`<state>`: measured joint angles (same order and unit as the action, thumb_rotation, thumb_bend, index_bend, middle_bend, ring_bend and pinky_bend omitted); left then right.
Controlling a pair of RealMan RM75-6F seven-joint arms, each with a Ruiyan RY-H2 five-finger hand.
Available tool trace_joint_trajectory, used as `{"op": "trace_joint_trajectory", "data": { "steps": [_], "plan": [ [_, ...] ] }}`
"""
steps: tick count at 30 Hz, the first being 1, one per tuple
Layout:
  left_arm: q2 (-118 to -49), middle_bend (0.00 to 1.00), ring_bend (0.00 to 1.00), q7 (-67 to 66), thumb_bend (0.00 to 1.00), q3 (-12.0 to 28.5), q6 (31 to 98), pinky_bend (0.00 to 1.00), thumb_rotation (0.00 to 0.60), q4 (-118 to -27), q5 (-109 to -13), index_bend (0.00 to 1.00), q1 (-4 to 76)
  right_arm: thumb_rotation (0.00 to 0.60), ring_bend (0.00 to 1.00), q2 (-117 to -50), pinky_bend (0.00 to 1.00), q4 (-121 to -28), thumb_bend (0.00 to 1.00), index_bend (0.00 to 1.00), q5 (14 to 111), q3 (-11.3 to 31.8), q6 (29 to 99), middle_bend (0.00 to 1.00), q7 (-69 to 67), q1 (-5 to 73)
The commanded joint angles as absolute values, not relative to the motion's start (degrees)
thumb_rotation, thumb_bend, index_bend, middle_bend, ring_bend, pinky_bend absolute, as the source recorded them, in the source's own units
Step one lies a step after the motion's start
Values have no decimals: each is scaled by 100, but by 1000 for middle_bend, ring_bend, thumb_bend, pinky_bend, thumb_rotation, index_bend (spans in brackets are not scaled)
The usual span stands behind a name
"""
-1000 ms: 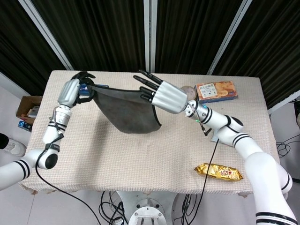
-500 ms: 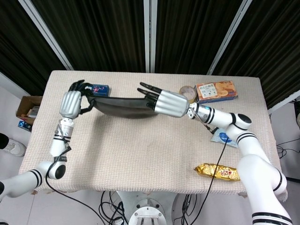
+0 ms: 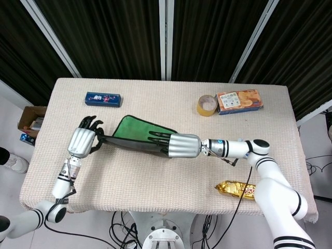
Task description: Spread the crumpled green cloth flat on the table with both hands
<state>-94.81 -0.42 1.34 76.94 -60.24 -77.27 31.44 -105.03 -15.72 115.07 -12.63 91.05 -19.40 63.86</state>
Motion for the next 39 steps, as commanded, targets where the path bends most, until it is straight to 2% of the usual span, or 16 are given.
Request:
{"op": "trace_joint_trajectory", "data": {
  "steps": [1,9,12,15,18,20,24,27,32,37,39],
  "plan": [
    [-9508,249,128,-148,468,55,7657,142,600,-6001,-7815,635,3033,600,87,-10606,0,-1575,438,876,11538,-1338,9032,380,-1915,6364],
    [-9514,237,128,-340,467,-62,7509,142,600,-5879,-7946,607,2809,600,86,-10952,0,-1540,437,855,11591,-1499,8865,380,-1867,6408],
    [-9472,223,128,-473,467,-125,7399,142,600,-5905,-7982,562,2744,600,83,-11089,0,-1549,429,804,11609,-1554,8790,365,-1842,6415],
    [-9375,190,127,-730,462,-172,7244,142,600,-6044,-7968,463,2699,600,46,-11214,0,-1586,360,675,11613,-1597,8661,318,-1743,6417],
    [-9203,149,124,-1071,445,-185,7035,141,600,-6358,-7856,340,2661,600,2,-11296,0,-1707,181,468,11571,-1596,8523,246,-1604,6392],
    [-9061,124,121,-1263,429,-177,6914,141,600,-6668,-7754,270,2627,600,0,-11320,0,-1842,102,340,11520,-1572,8457,203,-1500,6355],
    [-8812,83,115,-1582,375,-149,6780,139,600,-7220,-7570,173,2556,600,0,-11281,0,-2131,7,155,11442,-1501,8469,139,-1271,6322],
    [-8611,52,105,-1814,321,-79,6706,139,600,-7666,-7350,132,2502,600,0,-11186,0,-2422,0,111,11349,-1392,8549,117,-1140,6296],
    [-8260,50,104,-1891,250,40,6649,140,600,-8362,-7014,128,2392,600,0,-10958,0,-3097,0,65,11162,-1152,8677,88,-925,6244],
    [-7908,50,104,-2025,228,156,6884,141,600,-8886,-6855,128,2249,600,0,-10467,0,-4001,0,61,10965,-883,8681,90,-554,6205],
    [-7784,50,104,-2051,228,241,7102,143,600,-9049,-6792,128,2147,600,0,-10170,0,-4515,0,82,10796,-772,8535,121,-445,6145]
  ]
}}
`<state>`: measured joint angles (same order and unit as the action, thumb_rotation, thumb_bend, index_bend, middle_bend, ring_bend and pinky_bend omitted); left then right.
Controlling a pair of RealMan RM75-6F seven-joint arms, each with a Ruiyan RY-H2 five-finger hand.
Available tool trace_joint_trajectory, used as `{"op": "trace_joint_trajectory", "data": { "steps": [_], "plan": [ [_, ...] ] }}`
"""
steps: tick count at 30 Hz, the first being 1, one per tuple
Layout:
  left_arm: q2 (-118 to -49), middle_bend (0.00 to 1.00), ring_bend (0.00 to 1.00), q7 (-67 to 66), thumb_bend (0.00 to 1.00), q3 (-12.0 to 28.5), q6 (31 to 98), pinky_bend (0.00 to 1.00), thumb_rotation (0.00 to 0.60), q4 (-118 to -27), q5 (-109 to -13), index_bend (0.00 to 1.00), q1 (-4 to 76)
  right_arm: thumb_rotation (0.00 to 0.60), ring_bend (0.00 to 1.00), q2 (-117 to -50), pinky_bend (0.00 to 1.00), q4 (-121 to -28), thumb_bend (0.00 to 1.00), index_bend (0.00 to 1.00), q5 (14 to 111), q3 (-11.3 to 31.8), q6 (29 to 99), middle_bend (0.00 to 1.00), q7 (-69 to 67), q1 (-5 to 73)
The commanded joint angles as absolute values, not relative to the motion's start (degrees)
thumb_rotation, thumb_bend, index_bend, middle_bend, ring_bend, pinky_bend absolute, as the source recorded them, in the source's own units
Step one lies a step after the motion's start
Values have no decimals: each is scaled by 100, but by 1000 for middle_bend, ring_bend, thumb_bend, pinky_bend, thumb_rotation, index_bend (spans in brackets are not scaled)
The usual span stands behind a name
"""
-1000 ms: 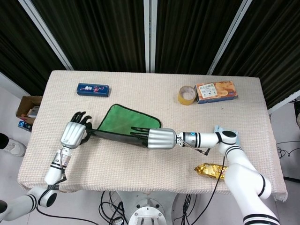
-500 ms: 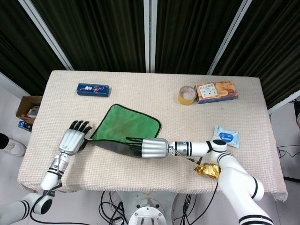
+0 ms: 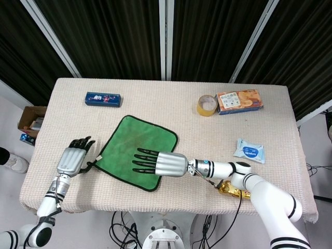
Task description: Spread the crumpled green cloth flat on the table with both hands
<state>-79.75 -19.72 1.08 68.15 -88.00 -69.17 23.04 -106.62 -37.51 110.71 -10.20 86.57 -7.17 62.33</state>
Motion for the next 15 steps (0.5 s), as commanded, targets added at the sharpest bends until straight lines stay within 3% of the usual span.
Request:
{"op": "trace_joint_trajectory", "data": {
  "steps": [1,5,9,11,15],
  "plan": [
    [-7732,50,104,-2040,228,277,7184,145,600,-9111,-6764,128,2104,600,0,-10033,0,-4739,9,103,10714,-725,8459,140,-398,6115],
    [-7551,50,105,-1728,229,400,7405,145,600,-9259,-6764,135,1948,600,0,-9491,0,-5655,130,255,10315,-562,8039,207,-297,5968],
    [-7479,51,105,-1546,228,362,7429,144,600,-9193,-6912,160,1871,600,0,-9080,0,-6485,184,380,9830,-503,7346,267,-334,5825],
    [-7507,50,105,-1505,229,355,7454,144,600,-9178,-6952,162,1837,600,2,-8962,0,-6885,227,393,9618,-545,6855,309,-543,5827],
    [-7585,51,105,-1464,229,348,7520,144,600,-9168,-6996,164,1765,600,56,-9054,0,-7271,430,353,9590,-635,6363,372,-936,5852]
  ]
}}
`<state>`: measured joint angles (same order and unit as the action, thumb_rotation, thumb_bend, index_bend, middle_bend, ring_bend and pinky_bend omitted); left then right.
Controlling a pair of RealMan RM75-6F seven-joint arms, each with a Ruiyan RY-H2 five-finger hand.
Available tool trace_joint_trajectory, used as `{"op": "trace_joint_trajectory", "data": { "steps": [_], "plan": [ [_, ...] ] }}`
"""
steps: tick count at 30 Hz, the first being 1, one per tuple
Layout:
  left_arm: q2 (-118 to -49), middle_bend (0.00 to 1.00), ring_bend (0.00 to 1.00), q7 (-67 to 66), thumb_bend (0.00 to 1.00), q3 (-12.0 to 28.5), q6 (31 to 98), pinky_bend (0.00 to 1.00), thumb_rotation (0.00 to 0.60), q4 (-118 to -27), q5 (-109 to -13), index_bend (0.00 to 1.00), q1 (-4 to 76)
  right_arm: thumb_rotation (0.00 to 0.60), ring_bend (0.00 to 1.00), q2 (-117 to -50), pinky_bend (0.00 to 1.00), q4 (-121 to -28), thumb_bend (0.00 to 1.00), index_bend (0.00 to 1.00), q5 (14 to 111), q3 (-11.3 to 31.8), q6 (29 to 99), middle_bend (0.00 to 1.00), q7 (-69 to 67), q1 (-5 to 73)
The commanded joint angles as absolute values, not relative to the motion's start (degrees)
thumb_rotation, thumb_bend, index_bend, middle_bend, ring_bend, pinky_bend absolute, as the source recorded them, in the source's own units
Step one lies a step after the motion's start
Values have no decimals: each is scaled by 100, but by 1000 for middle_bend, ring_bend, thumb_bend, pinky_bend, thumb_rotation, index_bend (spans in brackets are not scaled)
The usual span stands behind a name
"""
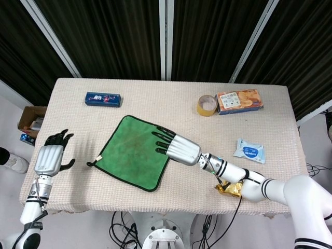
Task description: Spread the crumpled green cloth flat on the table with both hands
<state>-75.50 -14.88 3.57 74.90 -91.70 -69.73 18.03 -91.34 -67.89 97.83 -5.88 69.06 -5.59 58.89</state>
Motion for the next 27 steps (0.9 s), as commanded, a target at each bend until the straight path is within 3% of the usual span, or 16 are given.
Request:
{"op": "trace_joint_trajectory", "data": {
  "steps": [1,5,9,27],
  "plan": [
    [-7592,51,104,-1463,228,338,7527,144,600,-9169,-7005,164,1748,600,60,-9109,0,-7287,489,333,9641,-657,6315,377,-997,5858],
    [-7602,51,105,-1463,228,333,7595,144,600,-9183,-7024,164,1670,600,60,-9339,0,-7353,660,267,9826,-713,6141,377,-1295,5896],
    [-7598,51,105,-1410,229,348,7651,144,600,-9214,-7024,164,1591,600,59,-9572,0,-7321,736,236,9971,-711,6009,374,-1427,5933],
    [-7667,50,105,-1313,228,355,7660,144,600,-9131,-7087,164,1416,600,54,-10404,0,-6707,742,212,10438,-989,5665,363,-1623,5915]
  ]
}}
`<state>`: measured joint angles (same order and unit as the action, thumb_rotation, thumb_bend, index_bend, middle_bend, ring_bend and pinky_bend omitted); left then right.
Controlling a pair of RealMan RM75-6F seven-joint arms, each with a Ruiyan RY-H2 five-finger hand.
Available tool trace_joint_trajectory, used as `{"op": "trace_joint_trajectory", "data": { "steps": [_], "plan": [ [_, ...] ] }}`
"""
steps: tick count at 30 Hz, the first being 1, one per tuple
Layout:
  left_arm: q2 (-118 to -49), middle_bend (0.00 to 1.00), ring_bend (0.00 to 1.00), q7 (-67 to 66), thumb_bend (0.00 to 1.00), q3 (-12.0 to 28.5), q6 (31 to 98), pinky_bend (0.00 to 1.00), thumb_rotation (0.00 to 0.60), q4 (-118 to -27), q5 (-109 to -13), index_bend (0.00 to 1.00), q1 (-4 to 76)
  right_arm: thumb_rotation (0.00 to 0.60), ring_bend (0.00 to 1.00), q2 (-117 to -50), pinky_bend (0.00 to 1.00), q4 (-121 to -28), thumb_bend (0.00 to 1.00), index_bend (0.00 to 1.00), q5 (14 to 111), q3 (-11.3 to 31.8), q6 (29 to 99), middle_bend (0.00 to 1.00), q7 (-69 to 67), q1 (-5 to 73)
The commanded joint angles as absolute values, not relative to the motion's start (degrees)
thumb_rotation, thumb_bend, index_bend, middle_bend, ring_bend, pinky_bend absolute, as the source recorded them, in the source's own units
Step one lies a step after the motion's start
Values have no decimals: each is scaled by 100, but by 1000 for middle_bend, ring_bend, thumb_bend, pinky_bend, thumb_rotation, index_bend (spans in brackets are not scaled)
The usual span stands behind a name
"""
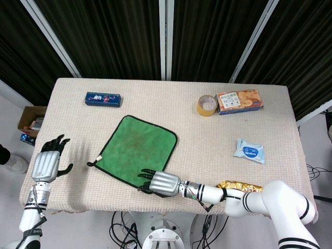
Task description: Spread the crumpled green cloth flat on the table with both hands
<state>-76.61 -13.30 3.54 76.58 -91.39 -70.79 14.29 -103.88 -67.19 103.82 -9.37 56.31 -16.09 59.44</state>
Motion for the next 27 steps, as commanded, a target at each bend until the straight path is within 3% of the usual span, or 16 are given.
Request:
{"op": "trace_joint_trajectory", "data": {
  "steps": [1,7,13,20,25,27],
  "plan": [
    [-7671,50,105,-1302,228,354,7660,144,600,-9126,-7095,164,1408,600,54,-10396,0,-6715,743,211,10469,-1007,5707,363,-1616,5895],
    [-7676,51,105,-1273,228,359,7684,144,600,-9100,-7156,164,1366,600,54,-10132,0,-6822,746,212,10531,-930,6203,356,-1388,5664],
    [-7611,51,105,-1247,228,419,7886,144,600,-9057,-7191,164,1250,600,53,-9432,0,-7060,720,211,10128,-610,6704,349,-1139,5257],
    [-7492,51,105,-1299,194,553,8227,137,600,-8516,-7025,164,1013,600,53,-8177,0,-7860,268,187,9204,-263,8052,306,-21,3933],
    [-7220,50,105,-747,53,534,8347,132,600,-8370,-7213,164,836,600,20,-7204,0,-8694,190,92,8506,-303,8597,210,346,3022],
    [-7120,51,105,-468,43,499,8421,131,600,-8367,-7350,164,754,600,1,-6835,0,-9006,184,37,8271,-394,8679,154,261,2688]
  ]
}}
